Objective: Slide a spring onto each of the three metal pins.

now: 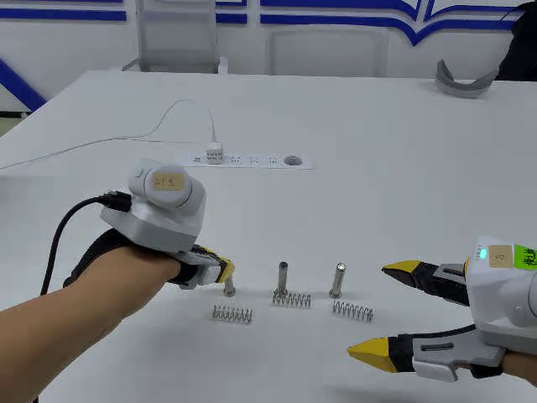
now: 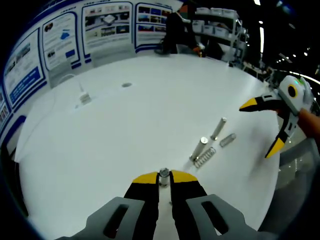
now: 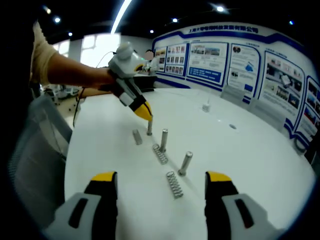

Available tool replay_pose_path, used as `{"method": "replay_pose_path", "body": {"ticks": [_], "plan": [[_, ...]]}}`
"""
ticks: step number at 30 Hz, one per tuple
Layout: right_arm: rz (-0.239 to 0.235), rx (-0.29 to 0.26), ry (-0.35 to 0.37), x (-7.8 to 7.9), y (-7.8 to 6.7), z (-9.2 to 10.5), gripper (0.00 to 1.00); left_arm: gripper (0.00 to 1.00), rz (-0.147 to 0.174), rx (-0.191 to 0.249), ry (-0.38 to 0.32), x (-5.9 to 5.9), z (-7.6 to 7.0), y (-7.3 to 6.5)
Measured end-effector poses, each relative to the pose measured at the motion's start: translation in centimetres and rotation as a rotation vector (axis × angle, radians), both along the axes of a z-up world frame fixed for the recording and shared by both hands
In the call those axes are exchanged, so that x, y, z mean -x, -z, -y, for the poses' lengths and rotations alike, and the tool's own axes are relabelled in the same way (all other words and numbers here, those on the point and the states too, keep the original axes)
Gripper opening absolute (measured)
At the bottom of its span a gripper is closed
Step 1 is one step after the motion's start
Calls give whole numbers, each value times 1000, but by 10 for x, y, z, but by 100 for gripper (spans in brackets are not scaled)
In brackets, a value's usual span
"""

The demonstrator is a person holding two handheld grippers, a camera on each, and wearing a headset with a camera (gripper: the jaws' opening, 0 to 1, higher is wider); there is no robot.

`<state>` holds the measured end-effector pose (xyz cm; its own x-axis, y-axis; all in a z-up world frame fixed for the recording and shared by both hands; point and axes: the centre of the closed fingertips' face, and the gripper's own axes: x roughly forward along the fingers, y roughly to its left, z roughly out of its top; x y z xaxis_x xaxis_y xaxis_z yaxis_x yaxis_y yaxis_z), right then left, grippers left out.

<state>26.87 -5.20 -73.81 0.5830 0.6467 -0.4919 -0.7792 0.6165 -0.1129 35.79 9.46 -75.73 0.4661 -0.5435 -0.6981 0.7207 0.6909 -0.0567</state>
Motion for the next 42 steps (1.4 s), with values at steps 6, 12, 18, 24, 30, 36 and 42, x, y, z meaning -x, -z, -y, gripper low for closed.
{"method": "replay_pose_path", "body": {"ticks": [6,12,18,24,30,36,42], "plan": [[2,1,2,0,-1,0,73,8,11,-8,19,0,2,0],[4,2,2,0,-1,0,73,8,29,-7,40,2,4,-2],[4,4,2,0,-1,0,73,9,27,11,39,2,3,-3],[8,5,-3,0,-3,-1,73,12,41,15,42,2,3,-5],[18,5,-6,0,-7,-2,73,18,54,27,41,4,1,-7],[21,0,4,-2,-10,-2,70,25,63,45,40,8,-3,-9],[26,-5,8,-4,-13,-2,66,32,64,64,45,12,-5,-9]]}}
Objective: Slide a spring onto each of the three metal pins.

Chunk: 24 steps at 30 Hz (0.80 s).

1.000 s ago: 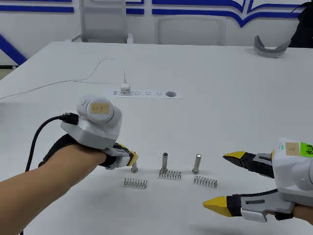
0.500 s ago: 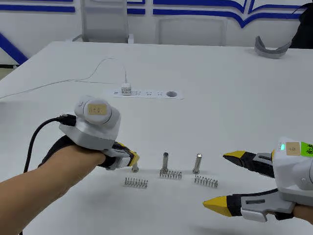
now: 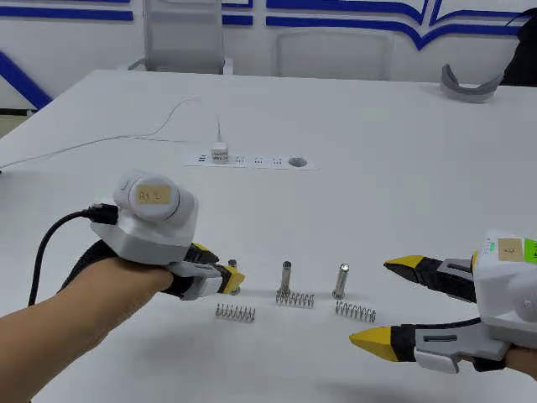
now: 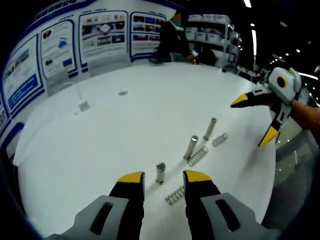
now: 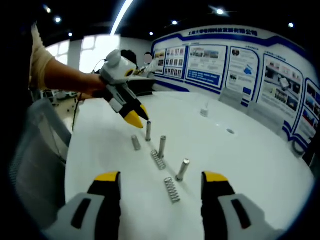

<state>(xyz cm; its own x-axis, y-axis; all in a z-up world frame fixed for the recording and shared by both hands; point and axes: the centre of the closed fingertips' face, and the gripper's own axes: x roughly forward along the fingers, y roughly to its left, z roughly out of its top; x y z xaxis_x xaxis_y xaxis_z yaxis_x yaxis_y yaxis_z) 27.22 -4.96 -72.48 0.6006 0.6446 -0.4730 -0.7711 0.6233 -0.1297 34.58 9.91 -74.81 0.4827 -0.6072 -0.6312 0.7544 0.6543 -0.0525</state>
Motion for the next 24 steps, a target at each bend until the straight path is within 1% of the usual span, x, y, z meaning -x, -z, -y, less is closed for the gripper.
{"method": "replay_pose_path", "body": {"ticks": [7,8,10,11,13,15,16,18,21,24], "plan": [[-4,3,-7,2,-1,-2,62,41,5,31,16,4,-2,-1],[-5,2,-7,2,-2,-2,62,43,8,45,22,5,-1,-2],[-4,3,-9,1,-2,-2,61,46,7,55,30,7,-2,-2],[-5,2,-10,1,-2,-3,61,48,16,70,48,8,-1,-3],[-4,4,-13,1,-2,-3,61,50,14,75,51,10,-4,-1],[-7,5,-17,2,-3,-5,60,53,8,100,52,12,-6,1],[-9,6,-19,3,-2,-5,60,53,4,105,50,12,-8,2],[-7,7,-20,3,-3,-6,60,55,8,124,57,14,-10,3],[-14,5,-24,3,-2,-7,58,57,25,153,78,16,-10,2],[-18,11,-34,4,-1,-11,57,58,28,174,94,20,-10,4]]}}
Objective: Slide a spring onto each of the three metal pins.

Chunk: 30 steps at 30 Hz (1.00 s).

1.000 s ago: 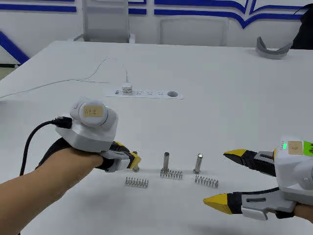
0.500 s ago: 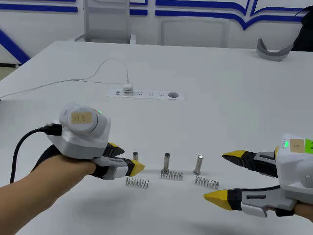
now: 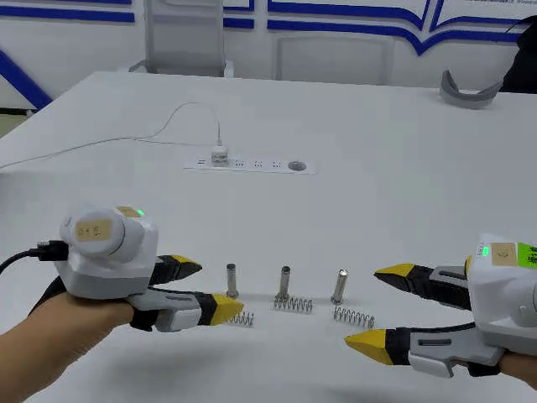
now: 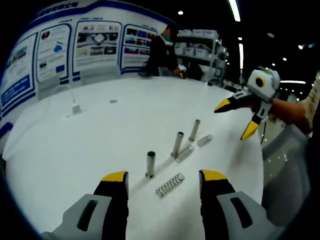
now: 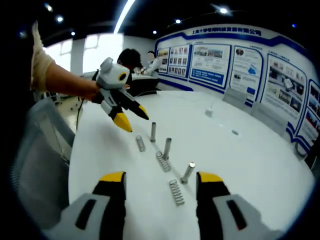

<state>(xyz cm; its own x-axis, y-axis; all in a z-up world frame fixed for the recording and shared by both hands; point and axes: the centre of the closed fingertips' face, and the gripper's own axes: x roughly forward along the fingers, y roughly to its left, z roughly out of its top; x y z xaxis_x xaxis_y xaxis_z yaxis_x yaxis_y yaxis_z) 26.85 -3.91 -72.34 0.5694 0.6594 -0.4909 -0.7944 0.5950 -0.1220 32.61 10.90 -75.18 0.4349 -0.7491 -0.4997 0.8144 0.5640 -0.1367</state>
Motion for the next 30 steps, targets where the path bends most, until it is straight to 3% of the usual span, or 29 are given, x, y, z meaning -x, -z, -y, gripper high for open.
{"method": "replay_pose_path", "body": {"ticks": [8,14,21,30], "plan": [[0,23,-46,2,-2,-12,54,62,33,38,57,16,-4,1],[-9,51,-99,0,3,-28,51,61,45,63,59,26,-10,-2],[-30,60,-163,1,7,-49,46,62,50,63,54,31,-16,0],[-64,79,-209,-10,23,-78,37,64,45,78,59,35,-13,1]]}}
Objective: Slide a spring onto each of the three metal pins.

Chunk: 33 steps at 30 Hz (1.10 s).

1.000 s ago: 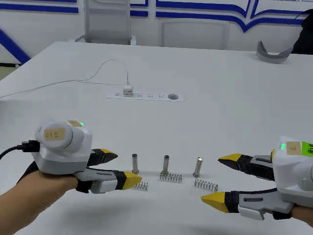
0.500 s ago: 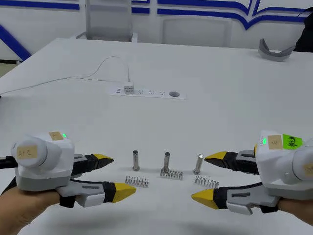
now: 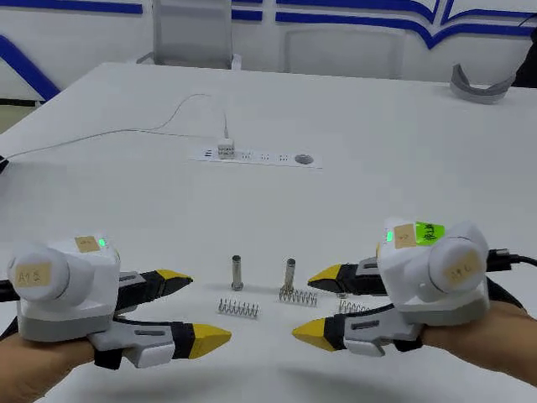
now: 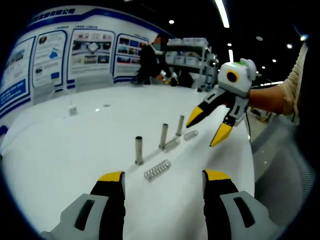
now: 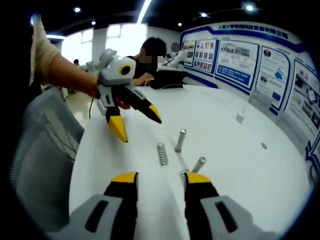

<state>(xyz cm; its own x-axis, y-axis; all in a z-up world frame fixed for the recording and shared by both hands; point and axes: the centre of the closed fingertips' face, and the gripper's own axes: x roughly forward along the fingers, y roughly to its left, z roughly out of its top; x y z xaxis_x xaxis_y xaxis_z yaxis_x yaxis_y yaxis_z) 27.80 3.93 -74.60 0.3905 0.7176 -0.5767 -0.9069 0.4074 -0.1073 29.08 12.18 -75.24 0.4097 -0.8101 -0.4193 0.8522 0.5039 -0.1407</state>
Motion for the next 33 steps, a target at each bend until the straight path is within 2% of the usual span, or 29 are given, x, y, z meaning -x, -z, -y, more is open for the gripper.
{"method": "replay_pose_path", "body": {"ticks": [11,18,33], "plan": [[-48,13,12,-16,22,-27,30,64,-3,0,-2,1,-2,3],[-81,31,30,-27,43,-37,26,63,0,-1,-4,-1,-3,3],[-121,19,44,-34,53,-48,17,62,-3,-8,1,0,-3,5]]}}
